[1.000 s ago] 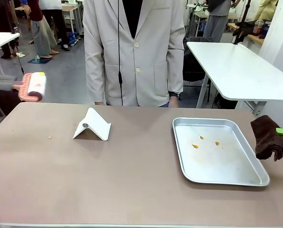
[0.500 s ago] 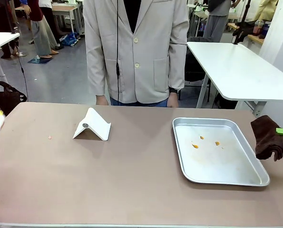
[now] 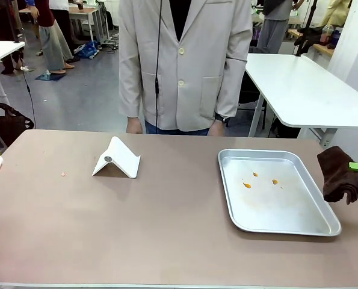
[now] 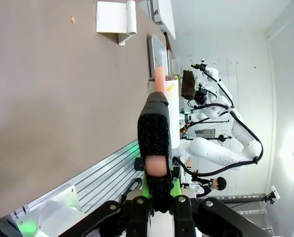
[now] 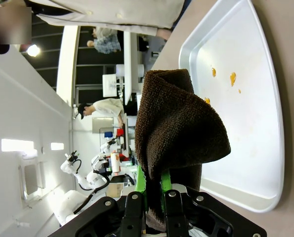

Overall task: Clean the surface of the table.
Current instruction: If a person points to the right, clean the right side of the table with your right hand, and if they point to the left, clean the left side with your left hand.

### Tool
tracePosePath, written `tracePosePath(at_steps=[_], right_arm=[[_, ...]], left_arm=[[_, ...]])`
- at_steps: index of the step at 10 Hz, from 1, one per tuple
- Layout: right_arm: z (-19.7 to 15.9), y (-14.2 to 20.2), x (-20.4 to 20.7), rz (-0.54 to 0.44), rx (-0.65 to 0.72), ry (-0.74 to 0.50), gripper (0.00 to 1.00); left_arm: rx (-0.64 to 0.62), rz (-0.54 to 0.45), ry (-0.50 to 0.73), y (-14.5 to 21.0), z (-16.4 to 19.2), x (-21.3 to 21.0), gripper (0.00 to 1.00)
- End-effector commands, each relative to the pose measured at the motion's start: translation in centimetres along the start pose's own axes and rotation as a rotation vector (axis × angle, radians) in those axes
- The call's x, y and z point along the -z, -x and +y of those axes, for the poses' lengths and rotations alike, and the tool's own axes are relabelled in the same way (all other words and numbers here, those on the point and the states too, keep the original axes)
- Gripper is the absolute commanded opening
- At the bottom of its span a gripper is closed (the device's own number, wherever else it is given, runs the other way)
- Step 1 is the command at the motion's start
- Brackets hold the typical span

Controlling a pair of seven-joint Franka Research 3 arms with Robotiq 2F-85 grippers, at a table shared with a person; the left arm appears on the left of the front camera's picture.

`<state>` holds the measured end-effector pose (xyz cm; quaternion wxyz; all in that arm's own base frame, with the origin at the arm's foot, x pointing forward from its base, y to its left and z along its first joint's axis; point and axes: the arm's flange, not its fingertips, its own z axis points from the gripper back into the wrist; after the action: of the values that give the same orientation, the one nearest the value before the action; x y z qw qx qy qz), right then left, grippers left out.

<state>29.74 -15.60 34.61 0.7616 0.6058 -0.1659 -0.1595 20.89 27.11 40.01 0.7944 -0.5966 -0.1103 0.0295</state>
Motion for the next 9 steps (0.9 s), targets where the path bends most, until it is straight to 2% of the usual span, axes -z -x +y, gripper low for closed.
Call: tracePosePath(at_steps=[1, 3, 5, 6, 9], right_arm=[[0.4, 0.0, -0.1, -0.004, 0.003, -0.003, 0.0], [0.4, 0.0, -0.1, -0.004, 0.003, -0.003, 0.0], [0.4, 0.0, -0.1, -0.004, 0.003, -0.003, 0.0], [0.4, 0.0, -0.1, -0.004, 0.003, -0.003, 0.0], [0.4, 0.0, -0.1, -0.004, 0.003, -0.003, 0.0]], left_arm=[[0.0, -0.008, 0.004, -0.1, -0.6, 0.1, 0.16], [0.005, 0.002, -0.003, -0.1, -0.2, 0.0, 0.16], [-0.037, -0.086, -0.212, -4.7, 0.8, 1.7, 0.16], [-0.053, -0.125, -0.268, -6.8, 1.2, 2.5, 0.16], [-0.071, -0.184, -0.403, -10.1, 2.4, 4.6, 0.16]])
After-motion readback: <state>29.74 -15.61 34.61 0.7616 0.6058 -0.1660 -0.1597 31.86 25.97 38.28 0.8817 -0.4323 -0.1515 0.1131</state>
